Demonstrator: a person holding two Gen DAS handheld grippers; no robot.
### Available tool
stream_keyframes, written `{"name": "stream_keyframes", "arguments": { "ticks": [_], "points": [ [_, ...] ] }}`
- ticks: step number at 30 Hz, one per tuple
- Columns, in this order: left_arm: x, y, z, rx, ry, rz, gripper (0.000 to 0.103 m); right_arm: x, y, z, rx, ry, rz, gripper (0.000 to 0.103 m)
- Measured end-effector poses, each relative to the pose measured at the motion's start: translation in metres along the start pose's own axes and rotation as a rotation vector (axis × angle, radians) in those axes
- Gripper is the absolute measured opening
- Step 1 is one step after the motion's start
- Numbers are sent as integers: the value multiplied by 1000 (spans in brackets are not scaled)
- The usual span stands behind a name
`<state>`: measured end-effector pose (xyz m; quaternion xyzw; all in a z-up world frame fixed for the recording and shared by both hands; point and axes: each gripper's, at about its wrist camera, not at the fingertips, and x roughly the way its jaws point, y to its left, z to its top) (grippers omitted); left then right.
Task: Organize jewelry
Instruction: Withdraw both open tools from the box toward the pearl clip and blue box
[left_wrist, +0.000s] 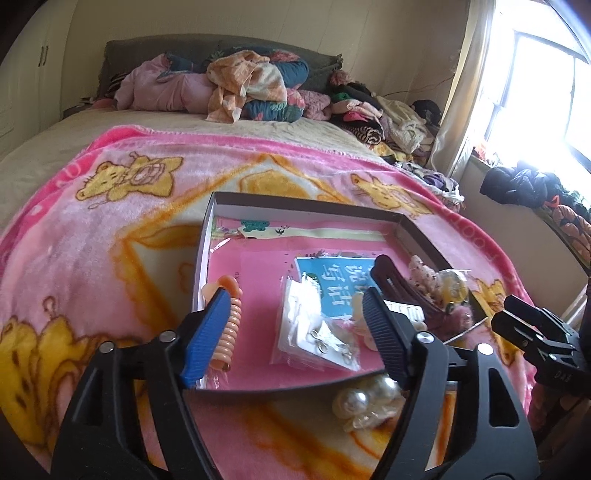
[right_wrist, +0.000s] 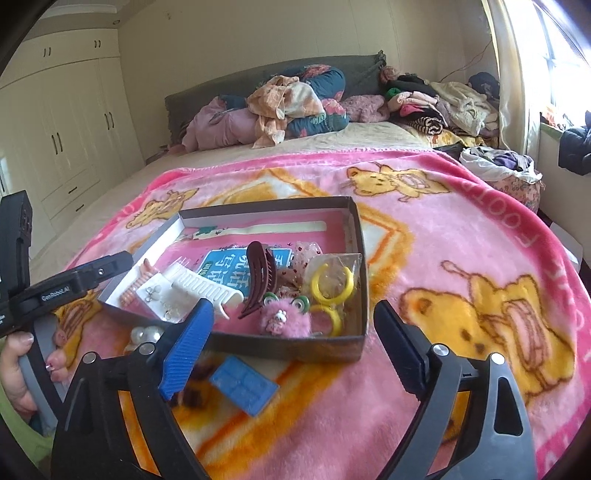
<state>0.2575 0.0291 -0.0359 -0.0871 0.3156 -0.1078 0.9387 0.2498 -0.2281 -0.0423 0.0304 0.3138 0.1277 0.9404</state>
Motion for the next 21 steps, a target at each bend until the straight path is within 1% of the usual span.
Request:
{"name": "stream_keyframes", "arguments": {
  "ticks": [1, 2, 6, 9, 21],
  "points": [
    [-2, -1, 0, 2, -4, -1, 71, -2, 0, -1, 2, -1, 0, 86],
    [-5, -2, -1, 2, -7, -1, 77, -5, 0, -3, 3, -3, 0, 86],
    [-17, -6, -4, 6, -17, -14, 82, -12, 2, -8, 0, -4, 0, 86],
    [-24, -9, -8, 14, -21, -14, 83, -16, 3, -11, -8, -1, -2, 87],
    [-43, -10, -26, 34, -14, -13, 84, -23, 13, -26, -52, 27, -8, 87]
  ]
}}
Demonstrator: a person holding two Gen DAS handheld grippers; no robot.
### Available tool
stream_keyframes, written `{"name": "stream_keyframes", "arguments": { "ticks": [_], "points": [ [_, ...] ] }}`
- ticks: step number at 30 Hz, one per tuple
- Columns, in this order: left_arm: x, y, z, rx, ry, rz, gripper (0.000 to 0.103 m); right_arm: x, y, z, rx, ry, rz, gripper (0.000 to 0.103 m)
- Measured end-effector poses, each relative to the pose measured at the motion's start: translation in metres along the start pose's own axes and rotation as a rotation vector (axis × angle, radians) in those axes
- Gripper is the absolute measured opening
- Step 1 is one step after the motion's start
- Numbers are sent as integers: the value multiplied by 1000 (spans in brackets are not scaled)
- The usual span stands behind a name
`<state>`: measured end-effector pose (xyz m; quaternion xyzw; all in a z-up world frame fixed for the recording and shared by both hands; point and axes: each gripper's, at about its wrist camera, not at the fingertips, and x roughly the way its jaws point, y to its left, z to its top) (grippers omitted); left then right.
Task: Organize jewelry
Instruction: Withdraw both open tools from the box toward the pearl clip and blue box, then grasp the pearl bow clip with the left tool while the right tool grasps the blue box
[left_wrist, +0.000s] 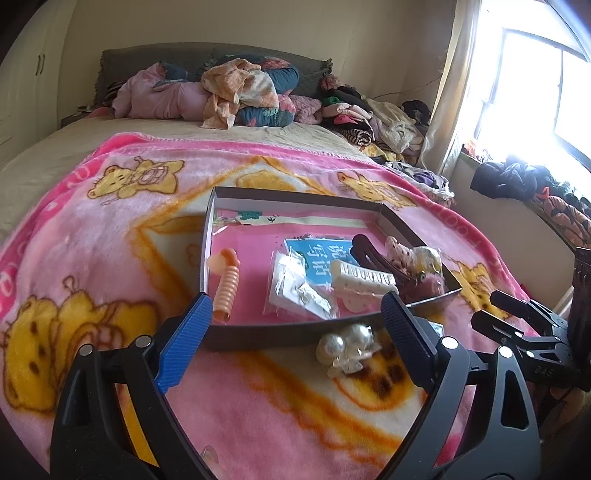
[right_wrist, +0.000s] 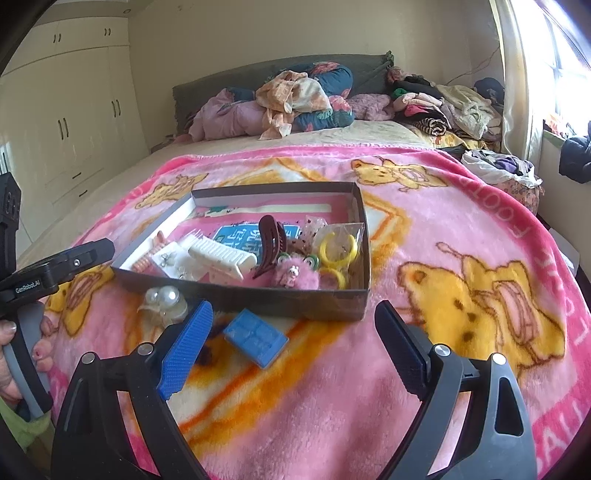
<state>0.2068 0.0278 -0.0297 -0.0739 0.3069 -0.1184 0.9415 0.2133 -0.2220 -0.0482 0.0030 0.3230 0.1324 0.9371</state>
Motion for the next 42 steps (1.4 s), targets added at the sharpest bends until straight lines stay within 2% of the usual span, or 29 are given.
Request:
{"name": "stream_keyframes", "arguments": {
  "ticks": [14, 28, 32, 34, 36, 37, 40, 42],
  "points": [
    [-5, -4, -25, 53, 44, -14, 84, 11, 11, -13, -61, 55, -4, 87],
    [27, -11, -44, 97, 147, -51, 84, 61, 22, -13, -159, 165, 16, 84],
    [40, -17, -43, 89, 167, -68, 84, 71, 23, -10, -186, 188, 25, 75],
    [46, -18, -42, 77, 177, -78, 83, 73, 21, -11, -179, 199, 48, 64],
    [51, -20, -42, 66, 184, -83, 82, 74, 20, -11, -170, 202, 77, 45],
    [53, -20, -41, 62, 187, -85, 81, 73, 20, -11, -166, 201, 88, 42],
    [58, -24, -40, 52, 195, -80, 70, 70, 14, -11, -137, 193, 109, 36],
    [60, -25, -38, 45, 197, -71, 57, 67, 10, -13, -110, 187, 120, 33]
  ]
}}
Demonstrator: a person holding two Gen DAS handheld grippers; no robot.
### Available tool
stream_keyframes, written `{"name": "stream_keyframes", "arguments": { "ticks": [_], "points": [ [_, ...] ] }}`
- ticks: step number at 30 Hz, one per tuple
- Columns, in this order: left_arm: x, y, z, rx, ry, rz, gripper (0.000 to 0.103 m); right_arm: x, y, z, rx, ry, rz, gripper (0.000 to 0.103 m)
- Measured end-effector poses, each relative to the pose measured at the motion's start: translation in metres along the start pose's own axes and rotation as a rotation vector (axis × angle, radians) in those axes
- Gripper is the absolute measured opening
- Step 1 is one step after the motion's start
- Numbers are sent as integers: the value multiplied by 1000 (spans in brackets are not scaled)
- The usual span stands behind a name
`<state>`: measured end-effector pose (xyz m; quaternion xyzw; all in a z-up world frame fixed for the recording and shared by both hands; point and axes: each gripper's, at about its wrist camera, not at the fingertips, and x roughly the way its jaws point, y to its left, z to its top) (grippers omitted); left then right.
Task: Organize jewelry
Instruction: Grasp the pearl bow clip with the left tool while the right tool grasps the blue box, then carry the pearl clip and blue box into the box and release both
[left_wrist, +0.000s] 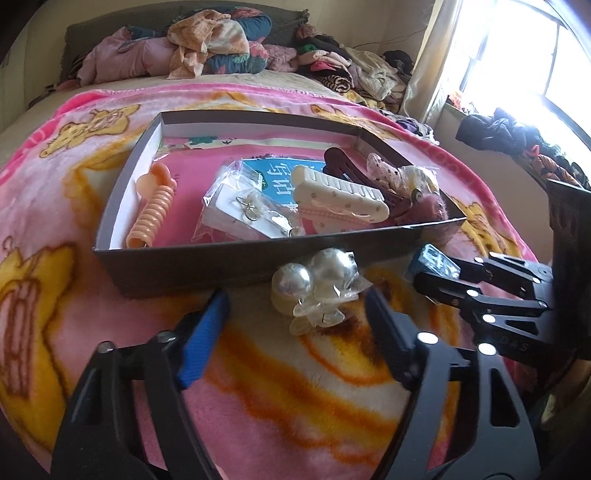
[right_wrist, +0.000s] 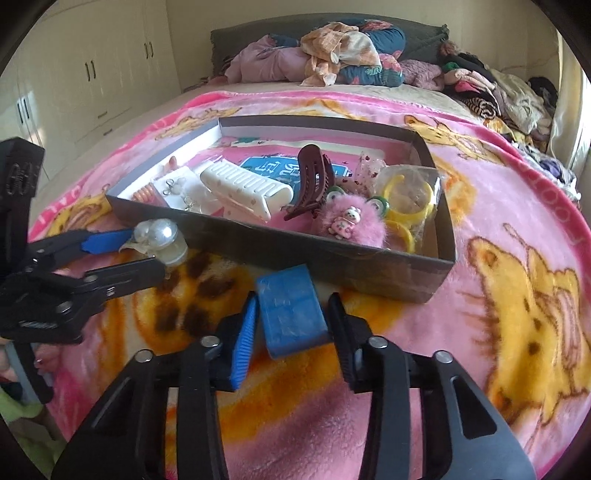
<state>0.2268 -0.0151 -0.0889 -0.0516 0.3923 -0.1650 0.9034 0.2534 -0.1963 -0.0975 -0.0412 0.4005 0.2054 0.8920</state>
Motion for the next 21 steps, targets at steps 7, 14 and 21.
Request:
{"name": "stream_keyframes", "arguments": {
  "ticks": [7, 14, 21],
  "points": [
    [3, -9, 1, 21, 3, 14, 34, -19, -10, -5, 68, -47, 26, 32],
    [-8, -18, 0, 51, -19, 3, 34, -41, -7, -8, 85, -93, 61, 32],
    [-28, -24, 8, 59, -64, -15, 34, -56, -3, -3, 86, -127, 61, 32]
  ]
}}
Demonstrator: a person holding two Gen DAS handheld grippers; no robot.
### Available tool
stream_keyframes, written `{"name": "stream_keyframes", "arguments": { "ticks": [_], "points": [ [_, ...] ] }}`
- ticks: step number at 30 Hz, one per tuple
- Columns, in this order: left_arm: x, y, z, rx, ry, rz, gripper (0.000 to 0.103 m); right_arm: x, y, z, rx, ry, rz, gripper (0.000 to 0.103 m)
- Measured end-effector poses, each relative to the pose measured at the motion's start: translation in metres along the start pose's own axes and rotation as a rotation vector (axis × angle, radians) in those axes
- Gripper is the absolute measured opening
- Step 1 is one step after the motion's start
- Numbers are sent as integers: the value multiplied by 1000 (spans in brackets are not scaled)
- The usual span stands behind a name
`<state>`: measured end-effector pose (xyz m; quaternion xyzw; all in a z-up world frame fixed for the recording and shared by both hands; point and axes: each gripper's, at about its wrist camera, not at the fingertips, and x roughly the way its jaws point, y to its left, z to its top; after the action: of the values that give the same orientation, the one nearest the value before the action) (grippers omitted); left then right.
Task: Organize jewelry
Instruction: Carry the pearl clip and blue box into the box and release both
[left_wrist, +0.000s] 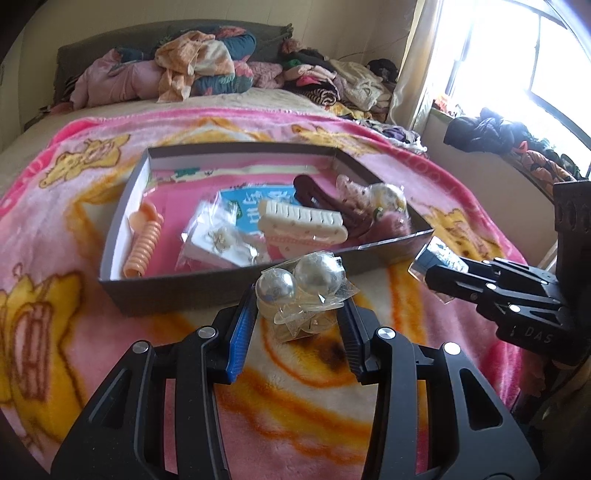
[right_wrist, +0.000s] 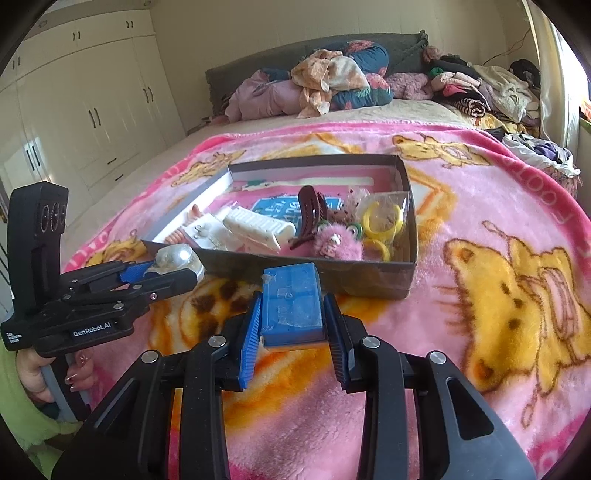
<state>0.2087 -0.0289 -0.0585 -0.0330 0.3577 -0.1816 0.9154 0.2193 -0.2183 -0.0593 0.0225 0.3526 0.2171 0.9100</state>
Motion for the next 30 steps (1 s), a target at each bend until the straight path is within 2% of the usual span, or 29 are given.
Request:
{"name": "stream_keyframes", "arguments": {
  "ticks": [16, 30],
  "points": [
    [-9, 10, 36, -15, -78, 27, 34, -3, -10, 32, -3, -46, -75, 32],
    [4, 32, 53, -52, -86, 63, 34, 15, -33, 57, 8, -37, -126, 32]
  ]
}}
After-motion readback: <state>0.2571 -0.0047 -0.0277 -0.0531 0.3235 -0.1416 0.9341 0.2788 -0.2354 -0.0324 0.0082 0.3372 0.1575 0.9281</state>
